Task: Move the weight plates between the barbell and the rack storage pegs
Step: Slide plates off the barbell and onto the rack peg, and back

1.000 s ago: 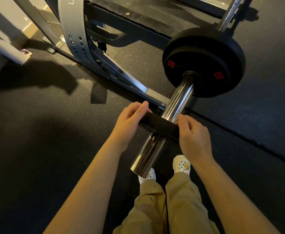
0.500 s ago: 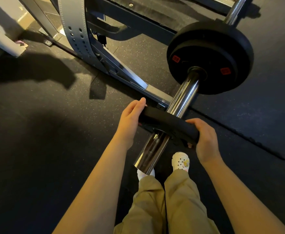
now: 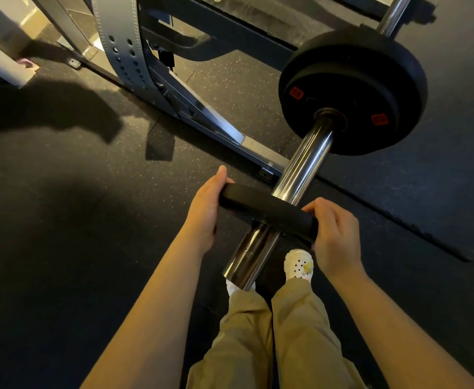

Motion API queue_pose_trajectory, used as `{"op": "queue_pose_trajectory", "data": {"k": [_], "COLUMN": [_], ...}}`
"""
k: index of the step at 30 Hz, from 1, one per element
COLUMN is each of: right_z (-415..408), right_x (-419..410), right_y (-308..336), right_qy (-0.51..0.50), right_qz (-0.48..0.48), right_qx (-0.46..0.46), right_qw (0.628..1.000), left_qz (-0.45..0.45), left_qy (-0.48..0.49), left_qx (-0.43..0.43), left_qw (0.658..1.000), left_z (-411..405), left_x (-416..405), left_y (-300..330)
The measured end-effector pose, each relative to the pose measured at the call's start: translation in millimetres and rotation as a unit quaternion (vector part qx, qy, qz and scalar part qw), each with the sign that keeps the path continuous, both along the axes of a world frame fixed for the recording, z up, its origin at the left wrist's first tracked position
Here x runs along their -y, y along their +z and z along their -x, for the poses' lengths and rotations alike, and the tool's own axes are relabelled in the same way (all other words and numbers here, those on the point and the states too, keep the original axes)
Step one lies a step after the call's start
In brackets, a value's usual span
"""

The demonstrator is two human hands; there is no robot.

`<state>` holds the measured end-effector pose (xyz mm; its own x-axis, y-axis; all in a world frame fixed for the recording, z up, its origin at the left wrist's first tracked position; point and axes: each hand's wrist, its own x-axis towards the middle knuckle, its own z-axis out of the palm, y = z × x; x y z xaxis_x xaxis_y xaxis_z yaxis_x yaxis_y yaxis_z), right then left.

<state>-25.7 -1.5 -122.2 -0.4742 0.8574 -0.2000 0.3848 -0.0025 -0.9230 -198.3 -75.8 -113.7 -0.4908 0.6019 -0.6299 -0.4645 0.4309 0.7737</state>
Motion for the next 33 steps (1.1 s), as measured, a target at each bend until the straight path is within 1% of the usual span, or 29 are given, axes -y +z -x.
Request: {"op": "queue_pose_trajectory", "data": {"k": [3, 5, 8, 11, 13, 14, 16, 18, 19, 21, 25, 29, 31, 33], "right_z": [-9.3, -15.4, -21.0, -18.3, -17.6, -17.0, -13.9, -6.2, -2.2, 4.1, 1.6, -4.3, -8.8, -14.7], "right_x": [0.5, 0.3, -0.9, 1.7, 8.7, 13.8, 27.4, 41.3, 47.4, 53.9, 53.1, 52.7, 53.5, 54.7], "right_y": [-15.4, -25.3, -30.2, -25.5, -18.8, -14.1, -1.5, 11.1, 16.1, 21.6, 18.5, 8.7, 2.8, -4.9], "right_qy": [-0.022, -0.012, 0.01, -0.024, -0.029, -0.022, 0.001, 0.045, 0.066, 0.077, 0.066, 0.052, 0.04, 0.036], "right_qz": [-0.004, -0.009, 0.07, 0.111, 0.105, 0.099, 0.097, 0.098, 0.088, 0.059, 0.04, 0.043, 0.065, 0.087], "right_qx": [-0.003, 0.016, 0.008, -0.007, 0.005, 0.016, 0.039, 0.051, 0.059, 0.073, 0.065, 0.038, 0.018, 0.015], "right_qw": [1.0, 1.0, 0.997, 0.994, 0.994, 0.995, 0.994, 0.993, 0.992, 0.993, 0.995, 0.997, 0.997, 0.995], "left_qz": [-0.026, -0.033, -0.042, -0.023, -0.021, -0.021, -0.009, 0.006, 0.013, 0.035, 0.031, 0.028, 0.022, 0.014], "left_qy": [-0.078, -0.089, -0.105, -0.137, -0.13, -0.111, -0.05, 0.018, 0.038, 0.049, 0.044, 0.043, 0.016, -0.015], "left_qx": [-0.077, -0.107, -0.142, -0.166, -0.156, -0.144, -0.096, -0.024, 0.006, 0.025, 0.027, -0.003, -0.043, -0.111], "left_qw": [0.994, 0.99, 0.983, 0.976, 0.979, 0.983, 0.994, 1.0, 0.999, 0.998, 0.998, 0.999, 0.999, 0.994], "left_z": [-0.1, -1.9, -4.3, -1.0, -1.3, -2.7, -5.5, -4.2, -3.6, -0.4, -1.9, -5.9, -6.4, -9.3], "left_x": [3.3, 4.7, 4.2, 0.4, -0.6, 1.5, 14.3, 35.2, 45.6, 58.5, 53.9, 52.4, 52.0, 51.3], "left_y": [1.0, 5.8, 11.3, 16.4, 16.9, 14.8, 6.8, -5.6, -10.6, -18.0, -11.1, -7.3, -4.0, 0.7]}}
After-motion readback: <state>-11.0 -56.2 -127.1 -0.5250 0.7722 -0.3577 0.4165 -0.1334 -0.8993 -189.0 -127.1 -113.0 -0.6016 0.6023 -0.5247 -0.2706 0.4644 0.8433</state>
